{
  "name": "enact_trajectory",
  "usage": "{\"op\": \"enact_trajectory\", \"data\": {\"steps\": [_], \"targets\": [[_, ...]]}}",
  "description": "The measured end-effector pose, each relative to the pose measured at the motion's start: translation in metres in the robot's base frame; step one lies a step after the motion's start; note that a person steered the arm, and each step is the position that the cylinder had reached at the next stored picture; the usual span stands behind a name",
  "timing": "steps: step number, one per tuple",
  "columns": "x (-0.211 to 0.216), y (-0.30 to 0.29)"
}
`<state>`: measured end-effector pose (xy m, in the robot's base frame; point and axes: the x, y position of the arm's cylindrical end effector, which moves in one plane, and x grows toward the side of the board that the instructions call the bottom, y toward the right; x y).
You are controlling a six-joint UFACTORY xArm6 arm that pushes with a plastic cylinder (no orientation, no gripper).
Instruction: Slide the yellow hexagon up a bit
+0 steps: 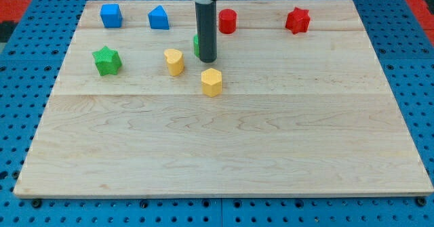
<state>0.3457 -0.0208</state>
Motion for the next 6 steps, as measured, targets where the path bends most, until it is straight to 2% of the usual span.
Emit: {"op": "enact_trajectory", "data": {"steps": [1, 2, 3, 4, 5, 6], "targets": [[-0.011, 0.000], [0.025, -0.013], [0.043, 0.036], [0.089, 0.061], [0.115, 0.045], [0.107, 0.016]]}}
